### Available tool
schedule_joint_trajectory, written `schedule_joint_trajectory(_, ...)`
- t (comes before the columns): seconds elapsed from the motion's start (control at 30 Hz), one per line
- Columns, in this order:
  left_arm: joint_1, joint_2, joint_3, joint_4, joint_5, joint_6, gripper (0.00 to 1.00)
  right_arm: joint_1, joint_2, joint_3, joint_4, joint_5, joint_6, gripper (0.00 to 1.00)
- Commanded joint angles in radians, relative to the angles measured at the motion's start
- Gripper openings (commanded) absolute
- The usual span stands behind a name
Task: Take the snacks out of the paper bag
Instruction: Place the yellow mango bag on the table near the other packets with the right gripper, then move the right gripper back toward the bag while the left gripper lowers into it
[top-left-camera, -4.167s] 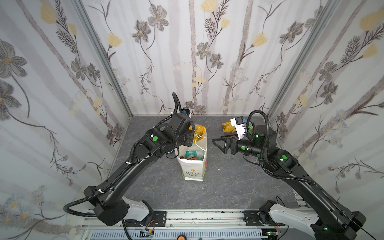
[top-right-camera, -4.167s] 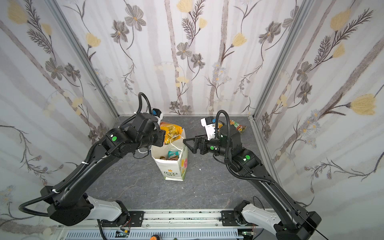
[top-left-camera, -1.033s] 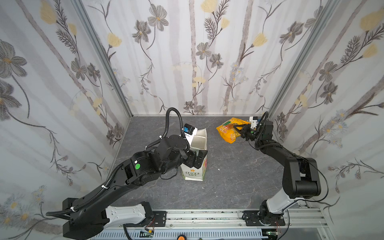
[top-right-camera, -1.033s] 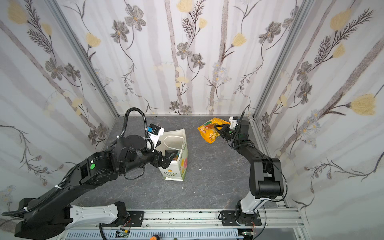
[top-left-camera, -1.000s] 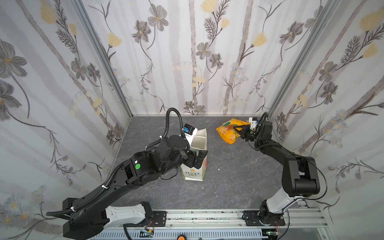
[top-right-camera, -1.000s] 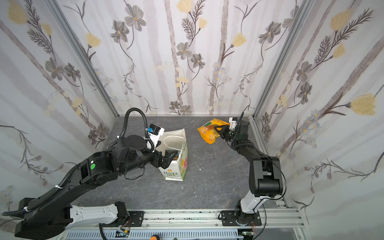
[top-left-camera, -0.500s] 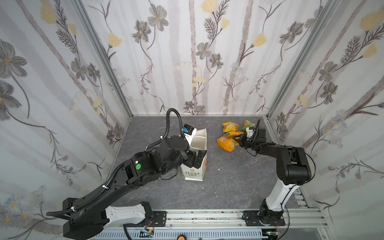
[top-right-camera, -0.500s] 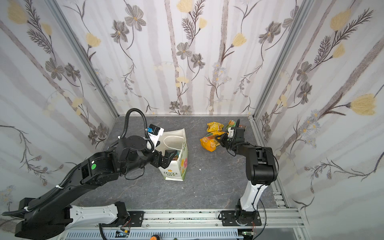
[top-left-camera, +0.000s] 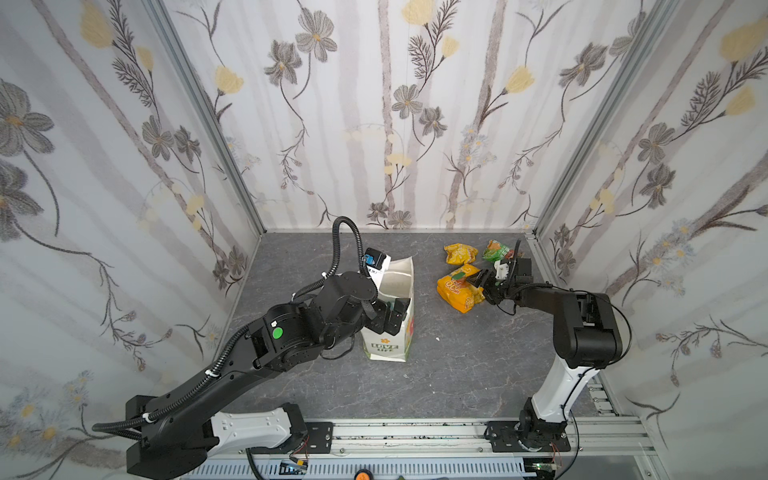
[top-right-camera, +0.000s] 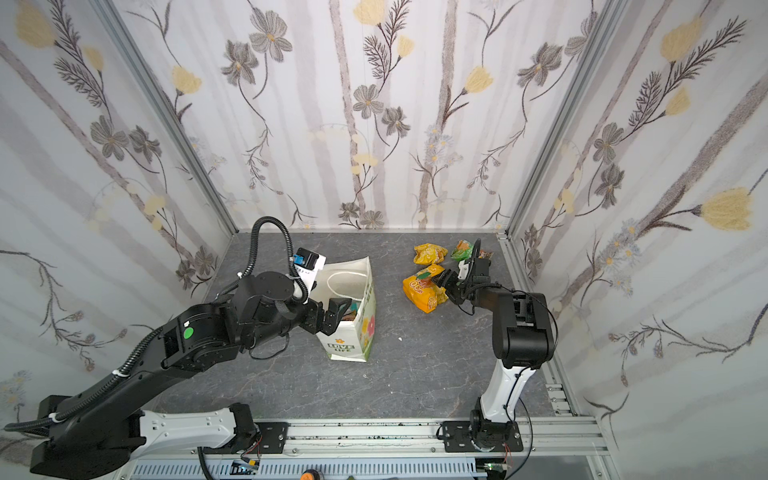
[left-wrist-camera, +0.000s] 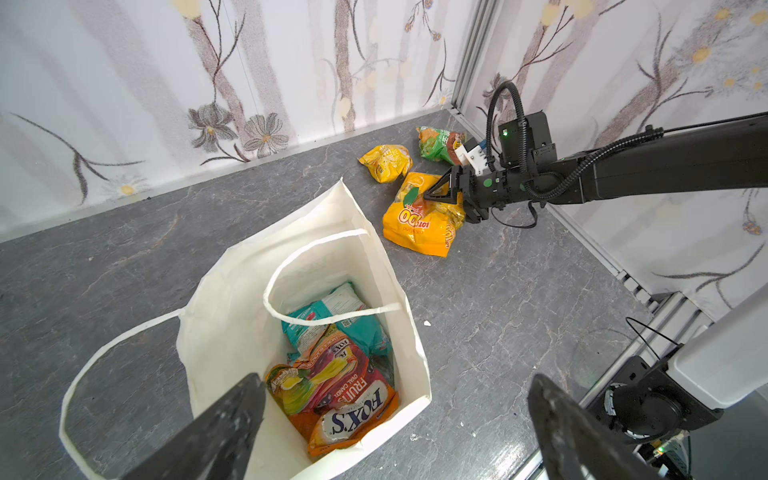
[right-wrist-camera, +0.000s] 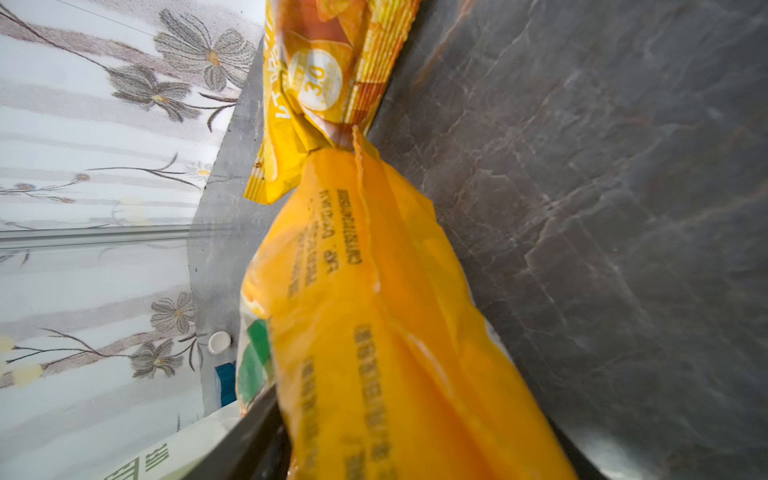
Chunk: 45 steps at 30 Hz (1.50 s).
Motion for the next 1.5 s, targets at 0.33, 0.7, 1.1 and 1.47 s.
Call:
schedule_joint_trajectory(0.33,0.016,0.064,0.057,-0.123,-0.143,-0.06,1.0,-0.04,-0.131,-0.088,-0.078,0.107,-0.125,0.99)
schedule_joint_trajectory(0.7,0.138,0.112,0.099,-0.175,-0.125,-0.1,0.85,-0.077,-0.485,-0.192,-0.005,0.02,0.007,0.99)
schedule_joint_trajectory(1.1,0.292,0.249,0.17,-0.227,-0.036,-0.113,0.6,0.182,-0.838,0.008,-0.226,-0.062,-0.073,0.99)
schedule_joint_trajectory(1.47,0.366,0.363,0.145,-0.157,-0.003,-0.085,0.49,0.5,-0.91,0.116,-0.348,-0.154,-0.127,0.99)
